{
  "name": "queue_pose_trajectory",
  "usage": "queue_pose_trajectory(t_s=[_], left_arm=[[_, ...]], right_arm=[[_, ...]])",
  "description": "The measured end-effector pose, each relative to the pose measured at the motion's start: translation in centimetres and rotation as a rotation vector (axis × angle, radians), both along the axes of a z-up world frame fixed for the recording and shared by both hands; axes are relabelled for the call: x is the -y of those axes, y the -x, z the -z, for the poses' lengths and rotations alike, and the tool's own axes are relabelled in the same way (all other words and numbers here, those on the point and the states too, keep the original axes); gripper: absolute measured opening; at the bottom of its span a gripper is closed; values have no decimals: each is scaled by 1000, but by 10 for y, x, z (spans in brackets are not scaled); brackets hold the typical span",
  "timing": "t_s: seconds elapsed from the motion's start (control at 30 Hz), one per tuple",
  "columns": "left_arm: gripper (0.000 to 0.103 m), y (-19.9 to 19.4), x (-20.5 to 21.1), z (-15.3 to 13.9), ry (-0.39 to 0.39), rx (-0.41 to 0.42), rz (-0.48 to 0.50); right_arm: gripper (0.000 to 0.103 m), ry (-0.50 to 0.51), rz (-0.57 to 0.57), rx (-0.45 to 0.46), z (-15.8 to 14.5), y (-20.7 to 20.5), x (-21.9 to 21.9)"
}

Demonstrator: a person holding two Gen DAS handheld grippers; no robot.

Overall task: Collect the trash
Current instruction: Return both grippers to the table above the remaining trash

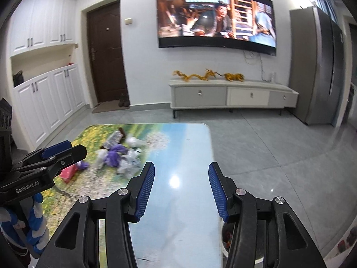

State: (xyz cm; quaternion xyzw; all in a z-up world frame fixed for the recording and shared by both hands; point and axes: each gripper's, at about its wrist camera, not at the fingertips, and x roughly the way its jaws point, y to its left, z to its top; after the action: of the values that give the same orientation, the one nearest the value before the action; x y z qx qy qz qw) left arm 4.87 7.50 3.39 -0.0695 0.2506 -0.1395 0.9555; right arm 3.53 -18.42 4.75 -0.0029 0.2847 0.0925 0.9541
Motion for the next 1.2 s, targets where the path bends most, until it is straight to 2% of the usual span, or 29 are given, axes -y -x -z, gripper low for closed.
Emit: queue_pose_trajectory(t_s=[0.27, 0.57, 0.87, 1.0, 1.1, 1.2], left_arm=[[71, 20, -76, 14, -3, -7, -153], [71, 19, -140, 37, -36, -59, -299], [71, -13, -157, 76, -59, -178, -339], [71, -31, -159, 94, -65, -231, -329], [71, -42, -159, 103, -84, -255, -322], [71, -51, -158, 108, -107, -276, -310]], right_arm=[[50, 18, -78, 10, -8, 1, -39], [51, 8, -133, -20, 3, -19, -57], [55, -13, -172, -103, 36, -60, -72], [60, -17, -199, -142, 55, -82, -83], [70, -27, -215, -168, 68, -100, -91], [71, -40, -231, -192, 80, -117, -101]])
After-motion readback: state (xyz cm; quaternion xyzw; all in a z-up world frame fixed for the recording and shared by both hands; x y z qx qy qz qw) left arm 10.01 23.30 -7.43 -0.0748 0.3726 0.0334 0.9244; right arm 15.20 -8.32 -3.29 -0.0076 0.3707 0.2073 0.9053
